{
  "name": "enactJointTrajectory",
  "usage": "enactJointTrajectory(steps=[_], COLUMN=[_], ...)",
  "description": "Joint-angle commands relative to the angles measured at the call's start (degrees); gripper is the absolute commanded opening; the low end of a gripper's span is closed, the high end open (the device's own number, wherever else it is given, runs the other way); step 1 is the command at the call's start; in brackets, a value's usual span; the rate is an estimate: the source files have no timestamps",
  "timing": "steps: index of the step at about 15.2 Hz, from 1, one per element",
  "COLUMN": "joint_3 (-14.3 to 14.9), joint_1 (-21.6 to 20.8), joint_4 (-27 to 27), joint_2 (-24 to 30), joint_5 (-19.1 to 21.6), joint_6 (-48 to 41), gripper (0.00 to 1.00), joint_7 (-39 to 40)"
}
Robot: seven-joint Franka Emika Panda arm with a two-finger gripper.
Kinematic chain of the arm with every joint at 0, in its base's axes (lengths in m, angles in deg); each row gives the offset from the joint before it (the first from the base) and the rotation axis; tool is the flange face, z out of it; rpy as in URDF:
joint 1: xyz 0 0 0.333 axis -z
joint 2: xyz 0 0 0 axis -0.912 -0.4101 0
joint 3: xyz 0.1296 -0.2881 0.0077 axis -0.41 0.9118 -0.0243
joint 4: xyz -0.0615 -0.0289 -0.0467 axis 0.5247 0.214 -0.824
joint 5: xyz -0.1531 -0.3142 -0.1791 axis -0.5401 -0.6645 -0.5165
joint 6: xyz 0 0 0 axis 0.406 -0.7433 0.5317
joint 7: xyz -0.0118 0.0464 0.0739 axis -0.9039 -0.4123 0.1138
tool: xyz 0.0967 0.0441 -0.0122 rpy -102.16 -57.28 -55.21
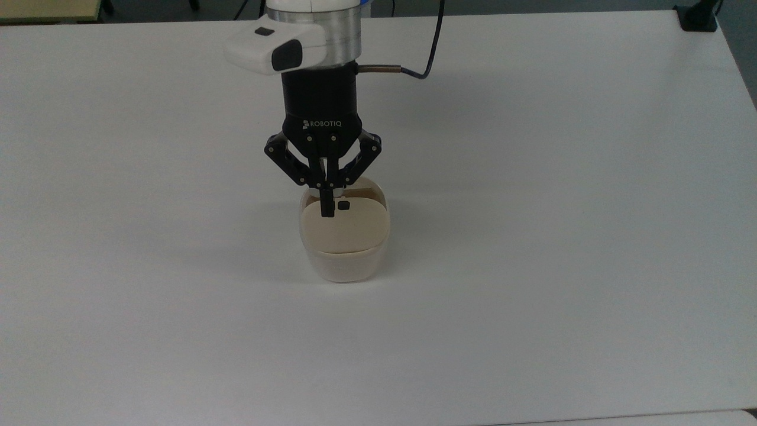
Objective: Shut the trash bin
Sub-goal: 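Lower the gripper onto the raised lid of the bin, then push the lid down with the gripper fingers until it shuts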
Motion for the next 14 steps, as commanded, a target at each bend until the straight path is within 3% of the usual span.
enactJointTrajectory(steps=[1, 14], joint_3=[0.1, 0.2], joint_1=[-0.6, -3.1], joint_4=[-0.5, 1.9], joint_2=[-1.5, -1.3], joint_5=[1.1, 1.0], joint_6=[1.1, -14.9], gripper=[0.0, 0.0], joint_7=[-0.7, 0.3])
